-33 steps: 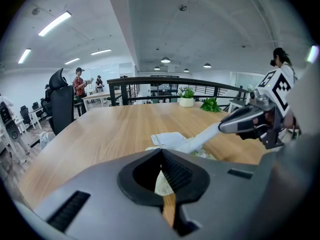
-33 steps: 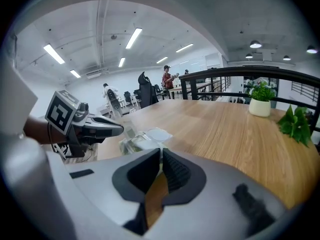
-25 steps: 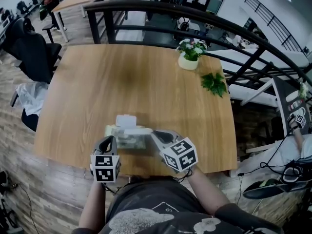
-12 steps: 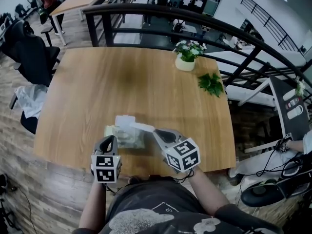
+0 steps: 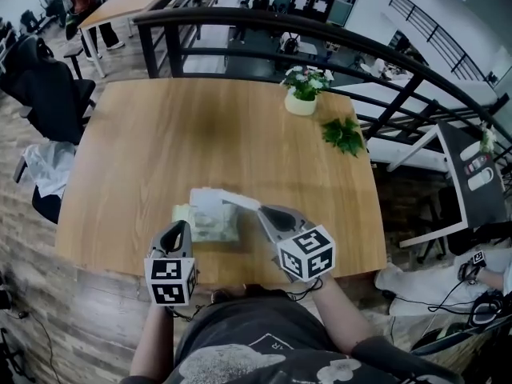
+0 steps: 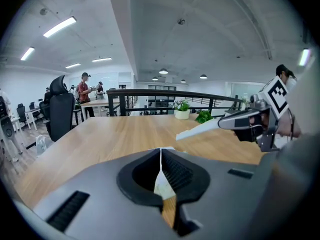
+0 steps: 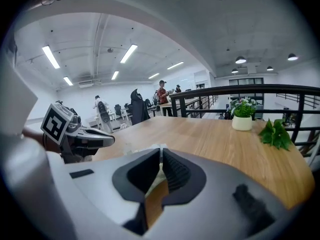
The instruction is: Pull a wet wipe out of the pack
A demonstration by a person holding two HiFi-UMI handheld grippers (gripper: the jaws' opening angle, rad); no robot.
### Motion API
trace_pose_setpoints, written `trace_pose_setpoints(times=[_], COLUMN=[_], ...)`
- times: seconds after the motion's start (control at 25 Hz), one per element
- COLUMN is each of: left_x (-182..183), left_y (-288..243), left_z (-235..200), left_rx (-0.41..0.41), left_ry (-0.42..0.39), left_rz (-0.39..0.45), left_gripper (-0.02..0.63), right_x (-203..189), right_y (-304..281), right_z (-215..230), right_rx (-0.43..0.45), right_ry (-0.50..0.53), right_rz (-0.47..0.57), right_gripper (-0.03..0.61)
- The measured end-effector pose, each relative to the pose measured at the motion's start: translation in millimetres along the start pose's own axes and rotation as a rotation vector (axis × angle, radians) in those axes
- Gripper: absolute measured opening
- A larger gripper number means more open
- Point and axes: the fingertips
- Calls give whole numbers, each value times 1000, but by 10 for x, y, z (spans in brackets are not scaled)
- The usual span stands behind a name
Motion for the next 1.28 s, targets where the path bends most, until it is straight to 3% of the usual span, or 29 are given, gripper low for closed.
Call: trace_pose_setpoints(times=[0.48,0.92,1.28], left_x=[218,171,42], left_y=[170,271,324], left_z=[142,204,310], left_rx=[-72,-127,-167], left_ry=[2,-14,-20], left_rz=[57,55,43], left_gripper=[15,15,17], right_x=[134,-29,-94], right_y=[396,686,859], right_z=[152,88,-55], right_rx=[-123,-204,-221], right_ry=[-29,-69,-52], right_rz=[68,53,54], right_gripper=[35,34,34])
Point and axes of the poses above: the fingertips, and each gripper's own axes: y backward along the fingers, z to its right, x out of its top, and after that the axes turned 10 degrees about y, right-handed
